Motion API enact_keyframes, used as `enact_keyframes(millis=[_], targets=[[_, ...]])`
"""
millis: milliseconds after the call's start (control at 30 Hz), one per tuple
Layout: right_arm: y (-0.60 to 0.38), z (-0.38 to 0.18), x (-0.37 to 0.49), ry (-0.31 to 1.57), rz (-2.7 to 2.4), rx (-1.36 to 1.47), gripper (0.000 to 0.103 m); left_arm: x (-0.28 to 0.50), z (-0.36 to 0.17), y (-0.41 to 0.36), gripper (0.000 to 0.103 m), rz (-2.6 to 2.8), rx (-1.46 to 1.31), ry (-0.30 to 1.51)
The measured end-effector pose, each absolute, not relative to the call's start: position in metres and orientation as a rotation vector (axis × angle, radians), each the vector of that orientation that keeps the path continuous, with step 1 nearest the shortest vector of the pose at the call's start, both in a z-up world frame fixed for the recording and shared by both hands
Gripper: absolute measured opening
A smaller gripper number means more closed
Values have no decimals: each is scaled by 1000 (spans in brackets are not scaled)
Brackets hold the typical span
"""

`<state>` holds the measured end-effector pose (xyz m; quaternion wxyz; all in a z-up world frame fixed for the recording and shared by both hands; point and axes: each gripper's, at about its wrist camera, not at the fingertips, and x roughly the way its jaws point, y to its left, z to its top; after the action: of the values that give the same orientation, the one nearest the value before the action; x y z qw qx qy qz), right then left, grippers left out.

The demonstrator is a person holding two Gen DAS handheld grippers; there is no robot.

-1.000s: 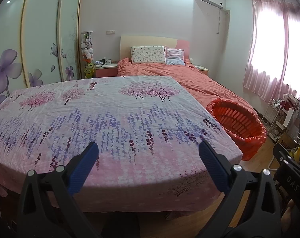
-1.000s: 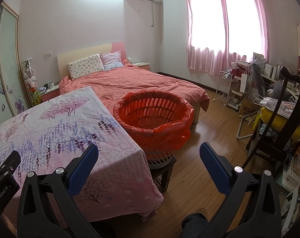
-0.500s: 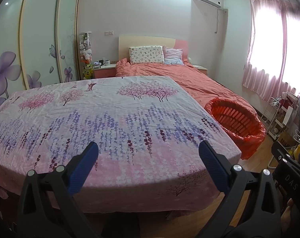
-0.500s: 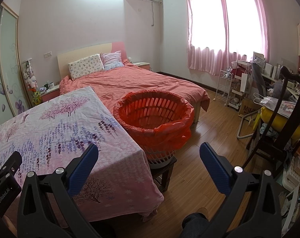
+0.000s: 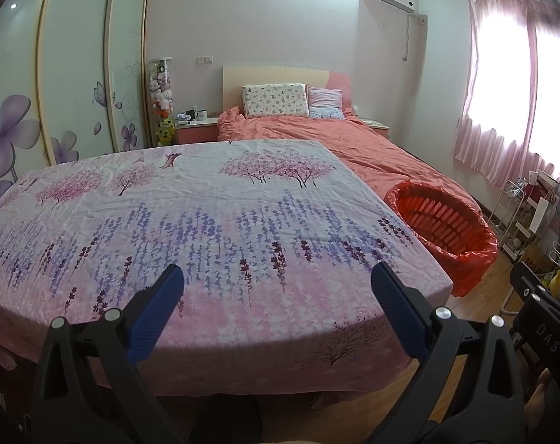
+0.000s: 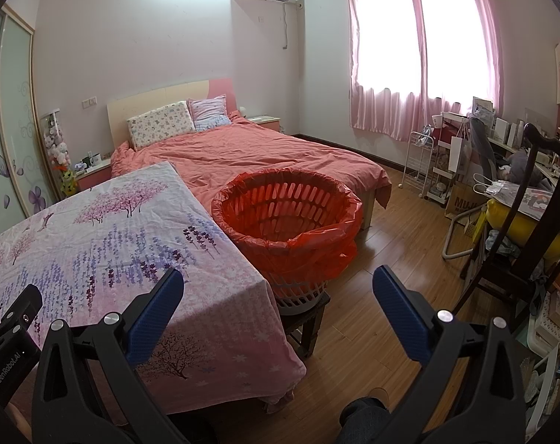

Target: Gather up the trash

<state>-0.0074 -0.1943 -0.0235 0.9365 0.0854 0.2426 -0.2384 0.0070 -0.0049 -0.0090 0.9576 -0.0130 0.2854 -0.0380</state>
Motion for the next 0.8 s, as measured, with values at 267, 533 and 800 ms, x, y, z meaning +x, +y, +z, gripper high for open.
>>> enact_keyframes(millis=[267,533,800], targets=[[-195,-23,-7,496,-487,175,101,7,-9,-5,99,-77,-26,579],[-194,-23,-7,496,-487,175,101,8,-9,-5,99,-76,-25,580],[-195,-23,-8,496,-487,175,101,8,-10,-4,99,-76,-24,581]])
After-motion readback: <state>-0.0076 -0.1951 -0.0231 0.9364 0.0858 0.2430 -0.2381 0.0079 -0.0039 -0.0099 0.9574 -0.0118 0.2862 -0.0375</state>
